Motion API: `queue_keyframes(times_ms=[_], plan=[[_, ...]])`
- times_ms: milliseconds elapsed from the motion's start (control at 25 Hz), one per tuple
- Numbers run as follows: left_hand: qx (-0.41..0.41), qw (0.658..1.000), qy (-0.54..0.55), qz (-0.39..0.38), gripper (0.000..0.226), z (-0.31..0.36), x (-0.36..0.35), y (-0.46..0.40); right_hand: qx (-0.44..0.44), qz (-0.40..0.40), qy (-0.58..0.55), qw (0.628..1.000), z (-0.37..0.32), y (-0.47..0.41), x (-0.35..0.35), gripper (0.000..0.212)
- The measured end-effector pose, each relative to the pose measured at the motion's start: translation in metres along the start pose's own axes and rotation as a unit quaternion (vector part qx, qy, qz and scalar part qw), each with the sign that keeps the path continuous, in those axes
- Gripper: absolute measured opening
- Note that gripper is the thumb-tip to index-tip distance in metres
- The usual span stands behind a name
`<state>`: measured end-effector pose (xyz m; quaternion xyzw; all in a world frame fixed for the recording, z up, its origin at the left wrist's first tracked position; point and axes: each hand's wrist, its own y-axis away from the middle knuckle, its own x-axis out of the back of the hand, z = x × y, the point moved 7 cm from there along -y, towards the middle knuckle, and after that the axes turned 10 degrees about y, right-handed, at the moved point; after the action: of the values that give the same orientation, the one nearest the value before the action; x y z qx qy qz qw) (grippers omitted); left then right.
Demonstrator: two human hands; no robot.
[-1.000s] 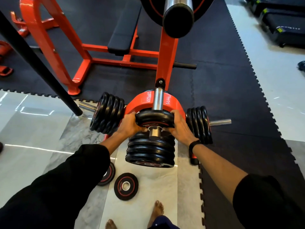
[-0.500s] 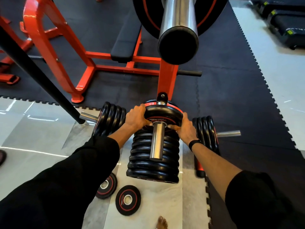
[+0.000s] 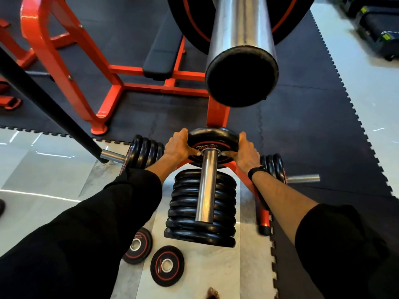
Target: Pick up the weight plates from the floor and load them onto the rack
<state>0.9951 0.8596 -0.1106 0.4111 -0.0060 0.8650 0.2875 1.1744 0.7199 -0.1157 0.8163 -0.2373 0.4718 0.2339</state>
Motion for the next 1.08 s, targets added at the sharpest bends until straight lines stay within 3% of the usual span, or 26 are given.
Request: queue_keyframes(times_ms=[280,360,480,560,760,880,1080], plan=[[0.034,0.999,-0.024,0.009,0.063,0.002,-0.001,0.007,-0.043,-0.009,0.049,0.998,0.0,-0.004,0.002,0.051],[0.056,0.998,-0.04,0.017,0.065,0.007,-0.001,0.027,-0.083,-0.04,0.074,0.993,0.001,0.004,0.006,0.048],[0.053,0.998,-0.006,-0.017,0.072,-0.008,-0.014,0.081,-0.083,-0.118,0.084,0.986,0.017,0.043,-0.025,0.066],[0.058,0.997,0.021,-0.04,0.075,-0.051,-0.021,0.128,-0.067,-0.184,0.104,0.975,0.034,0.09,-0.076,0.07],[0.19,0.975,0.095,-0.07,0.07,-0.202,-0.037,0.25,-0.051,-0.325,0.097,0.939,0.028,0.203,-0.174,0.061],[0.252,0.953,0.149,-0.072,0.064,-0.261,-0.047,0.32,0.004,-0.352,0.119,0.928,-0.003,0.241,-0.206,0.068],[0.278,0.929,0.244,-0.025,0.103,-0.363,-0.09,0.379,0.038,-0.356,0.138,0.923,-0.068,0.281,-0.226,0.065]])
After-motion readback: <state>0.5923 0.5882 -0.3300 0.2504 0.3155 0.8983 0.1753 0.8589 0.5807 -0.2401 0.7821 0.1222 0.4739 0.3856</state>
